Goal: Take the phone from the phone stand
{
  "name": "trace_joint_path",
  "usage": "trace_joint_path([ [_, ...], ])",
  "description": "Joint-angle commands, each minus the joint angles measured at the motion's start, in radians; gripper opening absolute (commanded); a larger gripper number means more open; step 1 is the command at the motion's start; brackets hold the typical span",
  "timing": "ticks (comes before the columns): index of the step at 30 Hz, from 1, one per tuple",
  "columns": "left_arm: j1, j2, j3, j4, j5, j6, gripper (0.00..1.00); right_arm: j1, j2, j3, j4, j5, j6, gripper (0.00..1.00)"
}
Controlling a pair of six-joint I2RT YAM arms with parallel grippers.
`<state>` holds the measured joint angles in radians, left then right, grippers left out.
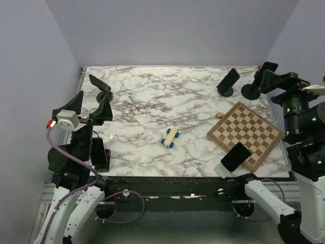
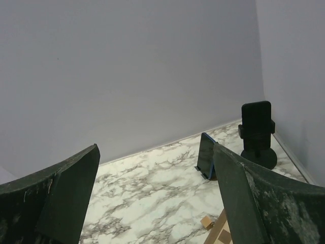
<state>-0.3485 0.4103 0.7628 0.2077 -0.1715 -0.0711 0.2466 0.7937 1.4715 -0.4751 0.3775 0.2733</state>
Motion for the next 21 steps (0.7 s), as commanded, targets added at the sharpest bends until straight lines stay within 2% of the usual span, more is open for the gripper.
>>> trace_joint_path([
  [1,-0.010,0.016,0.016,0.006,-0.017,0.016,0.99,-0.006,-0.002,0.014,-0.062,0.079,0.027,1.00],
  [8,-0.018,0.028,0.025,-0.006,-0.018,0.016,0.99,-0.006,0.045,0.041,-0.132,0.120,0.043,1.00],
  [18,-0.029,0.031,0.033,-0.023,-0.056,0.017,0.98,-0.006,0.118,0.011,-0.172,-0.011,0.142,1.00],
  [21,-0.033,0.029,0.034,-0.025,-0.062,0.019,0.98,-0.006,0.204,0.046,-0.229,-0.130,0.187,1.00],
])
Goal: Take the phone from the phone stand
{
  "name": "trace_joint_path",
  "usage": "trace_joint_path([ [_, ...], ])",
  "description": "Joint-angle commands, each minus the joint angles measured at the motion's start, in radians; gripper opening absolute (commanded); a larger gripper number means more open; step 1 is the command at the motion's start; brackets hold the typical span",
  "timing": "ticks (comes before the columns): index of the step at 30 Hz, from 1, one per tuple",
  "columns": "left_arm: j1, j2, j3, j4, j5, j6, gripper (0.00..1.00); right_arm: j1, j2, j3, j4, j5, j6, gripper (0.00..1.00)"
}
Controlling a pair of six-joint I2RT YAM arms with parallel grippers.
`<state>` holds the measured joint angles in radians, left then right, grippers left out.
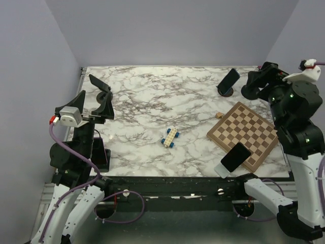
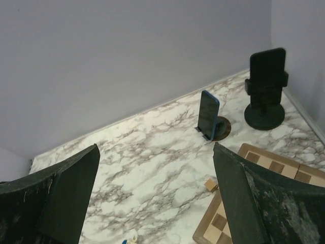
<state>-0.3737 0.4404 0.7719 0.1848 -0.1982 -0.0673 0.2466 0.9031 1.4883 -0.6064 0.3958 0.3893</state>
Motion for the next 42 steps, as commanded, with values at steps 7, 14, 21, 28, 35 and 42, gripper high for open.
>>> trace_joint_path([
  [7,-0.013,0.011,0.031,-0.011,-0.044,0.014,0.98,-0.002,0.268,0.001,-0.127,-0.459,0.192,1.00],
  [14,-0.021,0.022,0.027,-0.011,-0.056,0.017,0.98,0.043,0.369,0.004,-0.283,-0.405,0.088,1.00],
  [21,-0.030,0.026,0.029,-0.015,-0.047,0.010,0.98,0.043,0.412,-0.023,-0.492,-0.235,-0.076,1.00],
  [28,-0.039,0.040,0.032,-0.019,-0.030,-0.007,0.98,0.099,0.511,0.020,-0.585,-0.126,-0.120,1.00],
  [35,-0.091,0.059,0.048,-0.033,0.061,-0.053,0.98,0.122,0.527,0.069,-0.617,-0.057,-0.063,1.00],
  [42,-0.232,0.250,0.081,-0.041,0.282,-0.194,0.99,0.121,0.335,0.065,-0.402,-0.138,0.047,1.00],
])
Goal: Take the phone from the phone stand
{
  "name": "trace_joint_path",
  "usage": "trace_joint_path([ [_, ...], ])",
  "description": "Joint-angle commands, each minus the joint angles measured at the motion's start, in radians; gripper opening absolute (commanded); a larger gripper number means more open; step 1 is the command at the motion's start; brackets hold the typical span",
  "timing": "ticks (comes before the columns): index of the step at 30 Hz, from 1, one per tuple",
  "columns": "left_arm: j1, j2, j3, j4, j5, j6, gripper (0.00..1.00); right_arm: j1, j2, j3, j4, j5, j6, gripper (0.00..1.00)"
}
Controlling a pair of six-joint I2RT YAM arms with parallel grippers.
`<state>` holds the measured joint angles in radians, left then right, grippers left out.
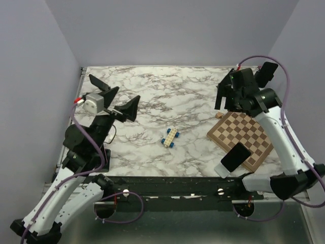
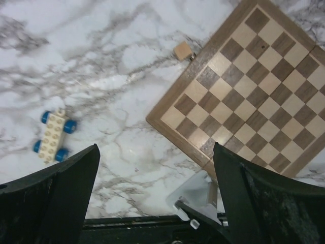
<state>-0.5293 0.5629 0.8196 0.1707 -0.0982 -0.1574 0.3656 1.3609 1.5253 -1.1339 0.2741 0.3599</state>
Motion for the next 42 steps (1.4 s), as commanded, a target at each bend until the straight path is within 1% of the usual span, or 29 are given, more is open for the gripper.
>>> trace_joint_path([
  [1,-0.099,0.170,0.037,-0.031,0.212,-0.129,0.99,0.002,-0.143,0.032,0.145,-0.002,0.088,1.00],
  [3,-0.135,0.254,0.047,-0.025,0.275,-0.189,0.99,0.002,-0.176,0.043,0.173,0.023,0.111,1.00],
  [6,-0.179,0.383,0.046,0.026,0.393,-0.272,0.98,0.003,-0.240,0.052,0.217,0.029,0.130,1.00],
  [8,-0.205,0.473,0.036,0.133,0.531,-0.309,0.94,0.002,-0.296,0.047,0.261,0.003,0.141,1.00],
  [9,-0.220,0.514,0.029,0.195,0.578,-0.324,0.93,0.003,-0.321,0.036,0.287,-0.017,0.145,1.00],
  [10,-0.236,0.567,0.031,0.250,0.623,-0.336,0.92,0.003,-0.350,0.027,0.310,-0.042,0.148,1.00],
  [13,-0.265,0.725,0.080,0.323,0.724,-0.387,0.86,0.002,-0.419,0.003,0.356,-0.096,0.157,1.00],
  [14,-0.273,0.786,0.082,0.388,0.766,-0.418,0.85,0.002,-0.442,-0.002,0.365,-0.108,0.158,1.00],
  [15,-0.281,0.838,0.081,0.453,0.796,-0.450,0.85,0.003,-0.462,-0.006,0.369,-0.121,0.159,1.00],
  [18,-0.321,1.008,0.105,0.640,0.857,-0.500,0.75,0.002,-0.505,-0.011,0.381,-0.185,0.156,1.00],
  [21,-0.356,1.149,0.177,0.731,0.898,-0.515,0.75,0.002,-0.528,0.004,0.367,-0.241,0.144,1.00],
  [27,-0.405,1.374,0.377,0.783,0.944,-0.542,0.76,0.002,-0.568,0.000,0.347,-0.266,0.139,1.00],
  [30,-0.423,1.466,0.455,0.817,0.942,-0.573,0.72,0.002,-0.590,-0.008,0.344,-0.266,0.136,1.00],
  [33,-0.441,1.527,0.516,0.856,0.953,-0.608,0.72,0.002,-0.605,-0.011,0.341,-0.296,0.132,1.00],
  [38,-0.475,1.586,0.607,0.766,0.976,-0.555,0.72,0.002,-0.609,-0.020,0.338,-0.312,0.133,1.00],
  [42,-0.491,1.642,0.662,0.774,1.011,-0.587,0.70,0.002,-0.605,-0.018,0.327,-0.319,0.130,1.00],
])
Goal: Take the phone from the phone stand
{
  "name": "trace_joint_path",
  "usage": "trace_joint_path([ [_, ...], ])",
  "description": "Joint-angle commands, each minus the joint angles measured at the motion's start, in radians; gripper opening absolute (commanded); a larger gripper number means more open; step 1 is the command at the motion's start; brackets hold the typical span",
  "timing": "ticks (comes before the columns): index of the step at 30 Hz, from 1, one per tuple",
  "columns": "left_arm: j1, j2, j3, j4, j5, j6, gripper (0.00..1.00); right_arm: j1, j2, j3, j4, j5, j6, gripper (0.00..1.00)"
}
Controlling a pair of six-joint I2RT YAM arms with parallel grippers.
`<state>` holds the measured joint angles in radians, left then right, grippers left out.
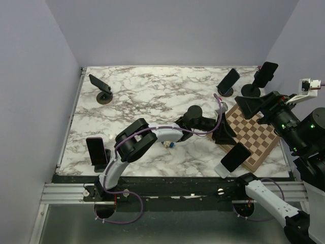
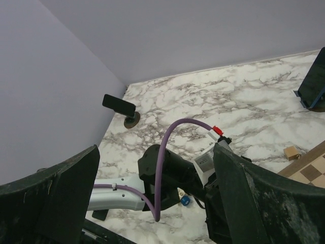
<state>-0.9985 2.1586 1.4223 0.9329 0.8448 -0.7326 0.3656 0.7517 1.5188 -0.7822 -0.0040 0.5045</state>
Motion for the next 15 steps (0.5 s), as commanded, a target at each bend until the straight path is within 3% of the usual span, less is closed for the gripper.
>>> trace_joint_path([
  [1,-0.026,0.060,0.074,0.010,0.072,-0.018,0.70,0.003,0.002,-0.012,-0.025,-0.041,-0.018,1.00],
  [15,-0.041,0.175,0.185,0.052,0.137,-0.127,0.69,0.002,-0.014,0.007,-0.043,-0.014,-0.042,1.00],
])
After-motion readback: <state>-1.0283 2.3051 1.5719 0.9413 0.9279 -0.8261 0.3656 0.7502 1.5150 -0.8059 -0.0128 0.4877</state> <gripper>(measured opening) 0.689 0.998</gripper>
